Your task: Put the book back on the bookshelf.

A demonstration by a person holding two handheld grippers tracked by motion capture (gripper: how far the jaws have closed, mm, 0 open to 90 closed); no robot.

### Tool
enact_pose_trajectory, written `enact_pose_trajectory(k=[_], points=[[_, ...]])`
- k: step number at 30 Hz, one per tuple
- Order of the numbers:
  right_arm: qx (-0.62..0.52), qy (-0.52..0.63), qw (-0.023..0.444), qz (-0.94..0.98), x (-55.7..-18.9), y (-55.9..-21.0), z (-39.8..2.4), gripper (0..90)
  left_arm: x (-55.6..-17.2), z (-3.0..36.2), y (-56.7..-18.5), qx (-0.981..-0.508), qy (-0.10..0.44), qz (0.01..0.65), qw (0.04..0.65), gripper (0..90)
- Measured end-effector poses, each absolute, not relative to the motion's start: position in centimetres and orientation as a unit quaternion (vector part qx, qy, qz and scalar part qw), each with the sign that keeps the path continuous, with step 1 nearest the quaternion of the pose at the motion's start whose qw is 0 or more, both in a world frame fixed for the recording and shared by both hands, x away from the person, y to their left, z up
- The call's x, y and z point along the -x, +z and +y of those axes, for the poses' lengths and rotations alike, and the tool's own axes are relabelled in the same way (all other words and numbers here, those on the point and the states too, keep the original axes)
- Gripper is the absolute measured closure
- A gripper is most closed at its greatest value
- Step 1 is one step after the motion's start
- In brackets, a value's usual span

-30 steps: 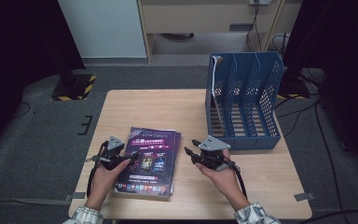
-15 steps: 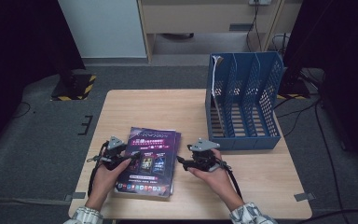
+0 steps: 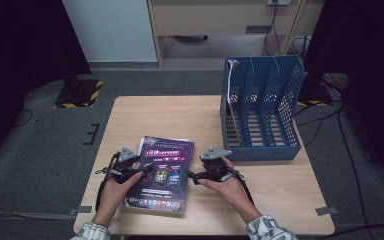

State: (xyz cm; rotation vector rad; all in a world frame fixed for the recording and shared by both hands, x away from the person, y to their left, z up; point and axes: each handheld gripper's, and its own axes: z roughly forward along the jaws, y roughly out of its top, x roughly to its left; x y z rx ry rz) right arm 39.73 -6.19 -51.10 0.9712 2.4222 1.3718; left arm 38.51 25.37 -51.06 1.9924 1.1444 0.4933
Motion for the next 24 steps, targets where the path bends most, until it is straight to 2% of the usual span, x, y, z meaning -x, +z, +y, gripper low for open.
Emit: enact_pose_trajectory(k=[11,24], points=[[-0.346,0.460,0.068,0.815,-40.7,-52.0,-6.2,10.5,-38.4,24.9,-51.1,-0.790,0.190,0.435,0.388,28.8],[-0.361,0.461,0.038,0.810,-41.6,-53.2,-5.8,9.6,-38.3,24.1,-51.1,-0.796,0.189,0.424,0.388,28.3]])
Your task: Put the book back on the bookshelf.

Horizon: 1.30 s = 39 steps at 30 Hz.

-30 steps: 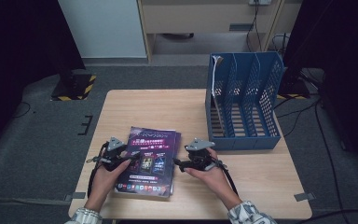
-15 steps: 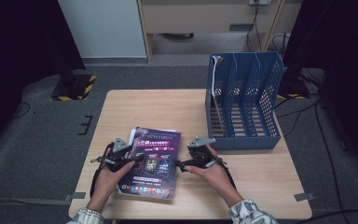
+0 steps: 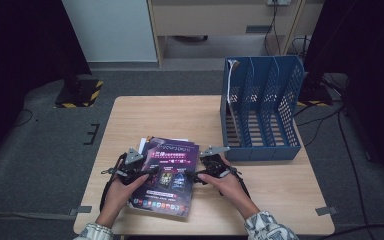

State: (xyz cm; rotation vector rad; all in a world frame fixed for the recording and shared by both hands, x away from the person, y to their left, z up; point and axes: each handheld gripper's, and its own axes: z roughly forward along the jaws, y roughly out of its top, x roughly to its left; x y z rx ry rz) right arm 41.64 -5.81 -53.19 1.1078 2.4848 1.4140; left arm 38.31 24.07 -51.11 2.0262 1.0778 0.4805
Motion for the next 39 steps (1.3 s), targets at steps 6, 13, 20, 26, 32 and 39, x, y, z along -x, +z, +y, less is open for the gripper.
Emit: enact_pose_trajectory(k=[6,13,20,26,32,39], points=[[-0.376,0.476,0.006,0.795,-42.4,-53.9,-5.3,8.1,-38.3,24.0,-51.1,-0.795,0.191,0.424,0.389,28.2],[-0.376,0.472,0.005,0.797,-42.3,-53.6,-5.1,12.5,-38.2,24.0,-51.2,-0.795,0.191,0.425,0.389,28.2],[-0.362,0.508,0.027,0.781,-41.9,-51.2,-4.7,25.7,-38.2,24.4,-51.2,-0.792,0.186,0.430,0.393,28.6],[-0.346,0.507,-0.006,0.789,-42.4,-51.3,-2.5,26.4,-38.2,24.5,-51.3,-0.789,0.185,0.432,0.395,28.8],[-0.344,0.499,-0.021,0.795,-42.6,-51.4,-1.4,22.8,-38.2,24.6,-51.3,-0.789,0.183,0.432,0.396,28.7],[-0.343,0.494,-0.046,0.797,-42.7,-51.6,-0.9,19.2,-38.2,24.5,-51.3,-0.789,0.186,0.431,0.396,28.9]])
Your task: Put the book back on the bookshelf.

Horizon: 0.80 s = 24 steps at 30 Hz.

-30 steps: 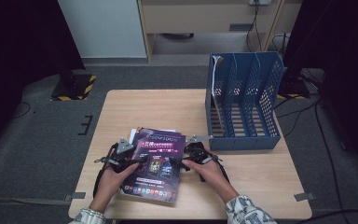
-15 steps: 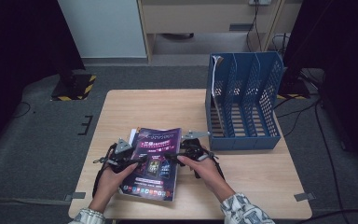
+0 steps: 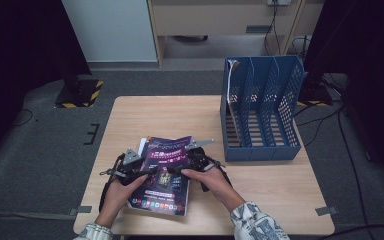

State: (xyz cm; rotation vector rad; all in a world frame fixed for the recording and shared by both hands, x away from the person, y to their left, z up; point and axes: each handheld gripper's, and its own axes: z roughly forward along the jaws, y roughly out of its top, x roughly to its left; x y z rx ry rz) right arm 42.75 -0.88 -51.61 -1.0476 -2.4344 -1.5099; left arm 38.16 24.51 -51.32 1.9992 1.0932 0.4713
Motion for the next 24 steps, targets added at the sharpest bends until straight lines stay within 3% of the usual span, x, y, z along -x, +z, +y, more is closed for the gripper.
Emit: enact_pose_trajectory(k=[5,11,20,24], points=[[0.343,-0.492,0.051,-0.798,-42.76,-51.81,-0.59,18.9,-38.20,24.59,-51.32,-0.789,0.182,0.432,0.397,28.9],[0.357,-0.490,0.058,-0.793,-42.90,-51.89,-0.67,25.4,-38.18,24.54,-51.28,-0.789,0.184,0.432,0.396,29.2],[0.361,-0.493,0.061,-0.789,-42.93,-51.96,-0.48,23.5,-38.14,24.47,-51.26,-0.789,0.187,0.431,0.395,29.3],[0.377,-0.497,0.067,-0.779,-43.01,-52.08,-0.77,36.6,-38.17,24.58,-51.28,-0.788,0.182,0.434,0.397,29.1]])
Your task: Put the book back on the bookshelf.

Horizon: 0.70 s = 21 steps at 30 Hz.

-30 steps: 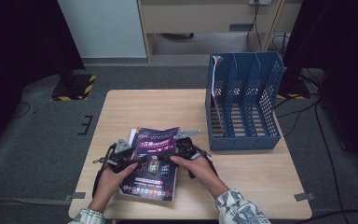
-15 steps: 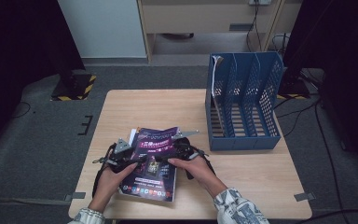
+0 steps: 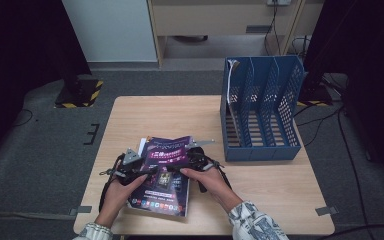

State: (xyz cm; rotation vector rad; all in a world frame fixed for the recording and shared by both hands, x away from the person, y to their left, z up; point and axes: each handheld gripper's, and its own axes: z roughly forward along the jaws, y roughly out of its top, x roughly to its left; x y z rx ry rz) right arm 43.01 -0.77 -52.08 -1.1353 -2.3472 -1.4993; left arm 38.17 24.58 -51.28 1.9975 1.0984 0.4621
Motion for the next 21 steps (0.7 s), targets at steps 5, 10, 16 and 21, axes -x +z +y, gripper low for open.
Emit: enact_pose_trajectory(k=[5,10,16,21], points=[[0.402,-0.502,0.082,-0.761,-43.2,-52.2,-1.1,49.7,-38.2,24.7,-51.3,-0.786,0.178,0.436,0.401,28.9],[0.407,-0.529,0.076,-0.741,-42.9,-51.3,-1.3,64.7,-38.2,24.9,-51.2,-0.780,0.171,0.442,0.409,28.2],[0.394,-0.551,0.048,-0.735,-42.2,-49.7,-1.1,75.5,-38.1,25.3,-50.8,-0.767,0.164,0.446,0.432,25.4],[0.375,-0.559,0.024,-0.739,-41.8,-48.6,-1.1,76.7,-38.0,25.4,-50.5,-0.760,0.159,0.446,0.446,20.2]])
